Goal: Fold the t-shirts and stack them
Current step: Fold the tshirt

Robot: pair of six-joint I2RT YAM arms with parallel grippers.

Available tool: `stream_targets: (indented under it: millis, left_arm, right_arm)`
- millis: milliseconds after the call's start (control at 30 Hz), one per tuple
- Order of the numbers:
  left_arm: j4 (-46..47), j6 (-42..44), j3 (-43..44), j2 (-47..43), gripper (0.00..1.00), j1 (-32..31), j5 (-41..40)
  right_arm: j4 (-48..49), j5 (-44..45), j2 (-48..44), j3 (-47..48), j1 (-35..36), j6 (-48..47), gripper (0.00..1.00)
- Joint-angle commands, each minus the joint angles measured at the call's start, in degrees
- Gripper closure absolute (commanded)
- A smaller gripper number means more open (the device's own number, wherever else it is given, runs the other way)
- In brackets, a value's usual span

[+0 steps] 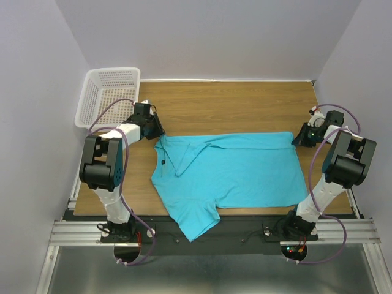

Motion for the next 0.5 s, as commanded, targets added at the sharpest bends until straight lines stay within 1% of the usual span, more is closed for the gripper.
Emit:
stream_targets:
  millis: [0,33,133,167,233,267,333,433,467]
  left_arm:
    - [0.52,-0.24,2.73,-0.09,0.57,0.12,0.76]
    - [0.52,-0.41,2.73,0.00,0.57,0.12,0.85]
    - [0.78,-0.76,2.91,0.44,0.63,0.12,1.20]
    - [0.87,-0.85,2.91,0.62,0.70,0.12,1.37]
    - [1.04,-1.38,2.73,0.71,0.81,0.12,1.29]
    - [1.04,-1.47,2.56,0.53,0.90,0.12,1.20]
    - [1.04,-1.73,2.38,0.18,0.92,0.12,0.94]
    - [0.95,-2.08,1.33,-1.05,1.00,0.12,0.15]
    - [0.69,-2.69,0.89,-1.57,1.00,0.12,-0.47]
  right_arm:
    - [-4.16,1.50,2.14,0.05,1.06,-0.60,0.98]
    - [-4.16,1.50,2.14,0.05,1.06,-0.60,0.98]
    - [-4.16,1.50,2.14,0.05,1.06,-0.60,0.98]
    - [-4.16,1.41,2.23,0.05,1.06,-0.60,0.98]
    - [-4.16,1.50,2.14,0.05,1.06,-0.51,0.98]
    - [-4.25,1.50,2.23,0.05,1.06,-0.60,0.98]
    - [-4.25,1.50,2.23,0.05,1.06,-0.60,0.98]
    - [-4.25,1.58,2.23,0.05,1.06,-0.60,0.99]
    - [-4.16,1.67,2.23,0.13,1.06,-0.60,0.99]
